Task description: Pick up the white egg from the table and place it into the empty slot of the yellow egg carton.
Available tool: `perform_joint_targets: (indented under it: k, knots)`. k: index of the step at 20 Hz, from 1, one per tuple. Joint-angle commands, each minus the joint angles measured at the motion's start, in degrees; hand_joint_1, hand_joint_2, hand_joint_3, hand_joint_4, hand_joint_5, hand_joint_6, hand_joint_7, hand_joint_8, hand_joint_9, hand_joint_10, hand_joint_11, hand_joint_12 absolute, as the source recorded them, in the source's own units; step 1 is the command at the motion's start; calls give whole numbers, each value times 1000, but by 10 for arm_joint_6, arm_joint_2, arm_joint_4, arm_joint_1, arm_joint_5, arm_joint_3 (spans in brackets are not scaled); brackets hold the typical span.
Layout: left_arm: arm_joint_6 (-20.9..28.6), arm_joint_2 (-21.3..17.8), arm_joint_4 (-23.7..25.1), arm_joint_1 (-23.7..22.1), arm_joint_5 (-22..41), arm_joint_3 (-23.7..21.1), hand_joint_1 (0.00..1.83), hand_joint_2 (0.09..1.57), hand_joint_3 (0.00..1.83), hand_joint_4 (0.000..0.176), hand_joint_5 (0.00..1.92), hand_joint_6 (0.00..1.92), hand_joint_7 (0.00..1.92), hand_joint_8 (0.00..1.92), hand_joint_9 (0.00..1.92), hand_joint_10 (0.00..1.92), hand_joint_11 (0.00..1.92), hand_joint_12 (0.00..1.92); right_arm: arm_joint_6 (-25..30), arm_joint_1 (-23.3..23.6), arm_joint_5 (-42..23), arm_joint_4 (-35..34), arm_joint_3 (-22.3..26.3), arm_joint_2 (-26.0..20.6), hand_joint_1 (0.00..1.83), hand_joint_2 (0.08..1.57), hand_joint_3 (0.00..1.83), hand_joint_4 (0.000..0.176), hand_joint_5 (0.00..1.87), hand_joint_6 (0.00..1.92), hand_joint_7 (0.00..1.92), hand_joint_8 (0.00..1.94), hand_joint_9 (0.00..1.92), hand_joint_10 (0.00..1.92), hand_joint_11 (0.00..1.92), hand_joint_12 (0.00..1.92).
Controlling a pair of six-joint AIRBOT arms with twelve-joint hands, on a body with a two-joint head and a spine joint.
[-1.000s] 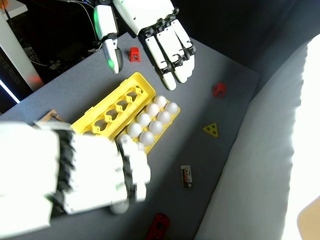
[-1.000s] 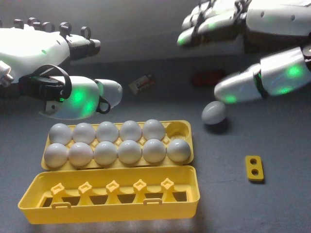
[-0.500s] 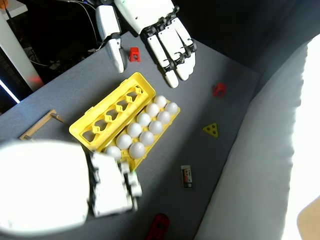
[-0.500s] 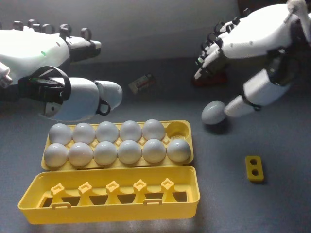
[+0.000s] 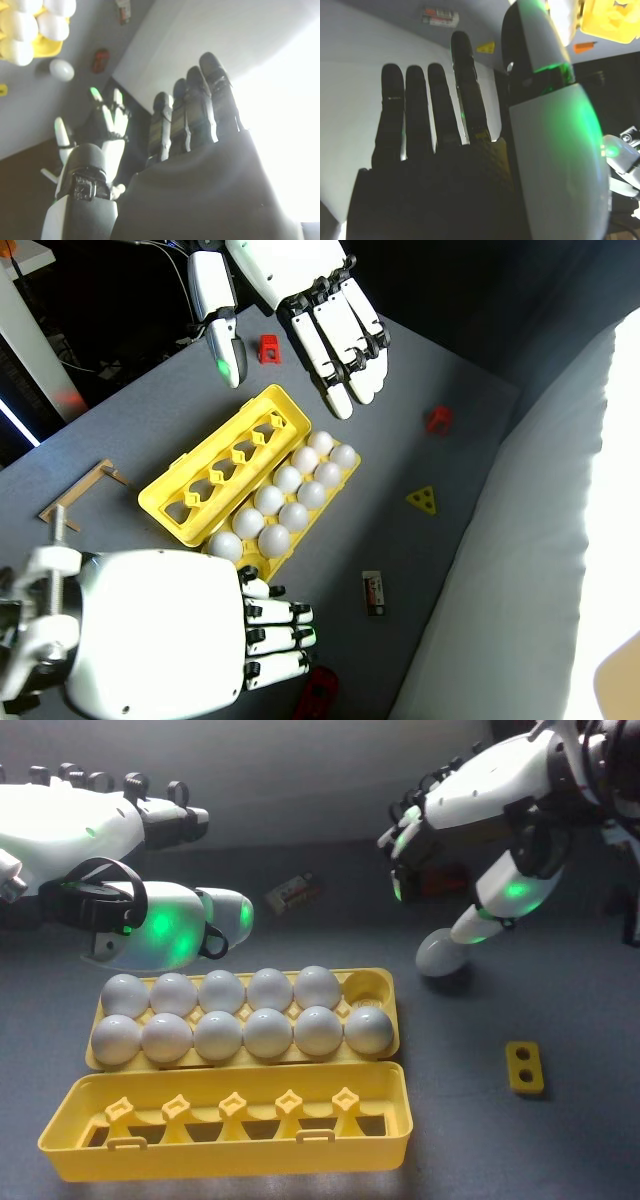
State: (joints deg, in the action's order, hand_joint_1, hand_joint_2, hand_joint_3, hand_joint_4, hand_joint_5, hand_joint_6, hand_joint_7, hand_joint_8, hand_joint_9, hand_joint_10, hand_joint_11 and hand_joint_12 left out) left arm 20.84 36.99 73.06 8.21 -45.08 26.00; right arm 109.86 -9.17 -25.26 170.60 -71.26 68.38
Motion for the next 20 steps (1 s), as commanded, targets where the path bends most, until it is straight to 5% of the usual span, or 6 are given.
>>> perform_joint_targets:
  k: [1,4,6,13,20]
  knots:
    - [0,0,44,-7,4,0,0,1287,5,51,123,0,111,1,128,2,0,559,11,4,43,20,-2,4,917,1092,0,0,342,765,119,2,98,33,0,686]
    - [0,0,44,-8,3,0,0,1288,5,51,124,1,111,1,128,2,0,558,6,-5,49,20,-14,12,955,1065,0,0,331,833,114,0,92,33,0,688]
    - [0,0,44,-9,3,0,0,1289,5,51,125,1,111,1,128,2,0,558,-62,-25,125,20,-16,18,971,1046,0,0,324,878,115,1,91,35,0,693]
    - [-1,0,45,-9,1,-1,0,1289,4,51,125,1,112,1,128,1,0,556,-73,-91,269,20,-24,20,1017,976,0,0,311,966,165,12,113,51,0,669]
    - [-1,0,44,-10,1,1,0,1288,3,53,123,0,107,0,128,1,0,556,-122,-133,307,20,-35,27,1026,976,0,0,298,968,169,10,98,45,0,680]
